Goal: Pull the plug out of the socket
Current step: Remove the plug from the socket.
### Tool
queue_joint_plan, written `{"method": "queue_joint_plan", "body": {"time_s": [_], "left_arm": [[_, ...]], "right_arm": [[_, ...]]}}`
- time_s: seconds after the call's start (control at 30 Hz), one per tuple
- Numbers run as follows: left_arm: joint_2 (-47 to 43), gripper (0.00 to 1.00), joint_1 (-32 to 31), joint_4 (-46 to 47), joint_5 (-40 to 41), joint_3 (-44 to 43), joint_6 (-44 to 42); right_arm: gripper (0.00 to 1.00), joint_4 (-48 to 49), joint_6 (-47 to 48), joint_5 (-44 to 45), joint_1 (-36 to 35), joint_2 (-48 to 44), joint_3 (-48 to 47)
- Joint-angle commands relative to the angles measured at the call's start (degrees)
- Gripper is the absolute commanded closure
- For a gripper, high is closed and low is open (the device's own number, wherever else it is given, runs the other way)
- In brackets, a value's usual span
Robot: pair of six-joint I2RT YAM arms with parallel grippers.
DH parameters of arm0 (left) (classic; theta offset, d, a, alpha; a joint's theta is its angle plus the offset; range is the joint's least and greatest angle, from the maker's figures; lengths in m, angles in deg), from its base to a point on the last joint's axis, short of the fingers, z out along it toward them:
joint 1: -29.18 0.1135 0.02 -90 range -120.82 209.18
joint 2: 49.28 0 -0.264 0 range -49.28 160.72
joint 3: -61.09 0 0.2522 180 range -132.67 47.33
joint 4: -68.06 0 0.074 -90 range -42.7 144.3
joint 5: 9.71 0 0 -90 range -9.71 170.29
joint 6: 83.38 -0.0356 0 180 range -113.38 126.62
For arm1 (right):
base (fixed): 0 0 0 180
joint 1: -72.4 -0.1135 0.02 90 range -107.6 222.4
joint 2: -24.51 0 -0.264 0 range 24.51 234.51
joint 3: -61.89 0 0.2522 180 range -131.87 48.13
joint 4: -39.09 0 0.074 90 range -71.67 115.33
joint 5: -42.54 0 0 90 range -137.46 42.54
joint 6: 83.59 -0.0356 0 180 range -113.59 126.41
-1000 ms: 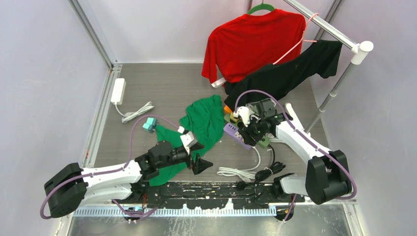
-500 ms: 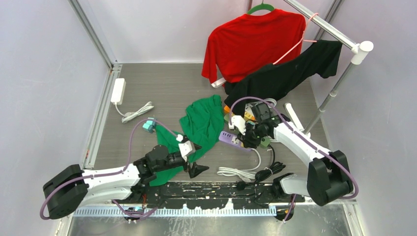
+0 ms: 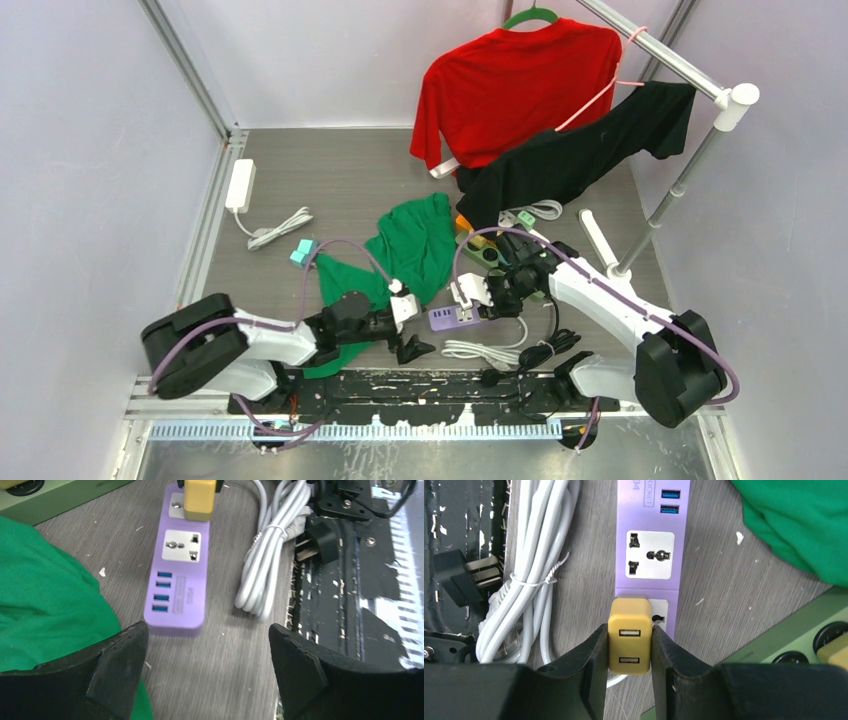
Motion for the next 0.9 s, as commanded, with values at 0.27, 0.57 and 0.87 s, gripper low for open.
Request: {"method": "queue_joint_plan", "body": {"time_s": [0.27,0.57,0.87], "left_arm": [[15.63,0.12,-1.05,15.75,5.38,-5.89,-3.79],[21.74,0.21,-1.09,18.72,6.62,-7.22,-3.68],[22.18,0.66,-1.07,17.6,7.47,-7.57,-3.33]], "right_arm": [[0.83,0.92,-4.15,-1.49,-4.17,2.51,0.0],[0.83,1.55,-6.02,-2.2,-4.36,3.48,-0.46],[0.82,1.16,-7.94,-6.1,-4.45,5.34,-1.83]]}}
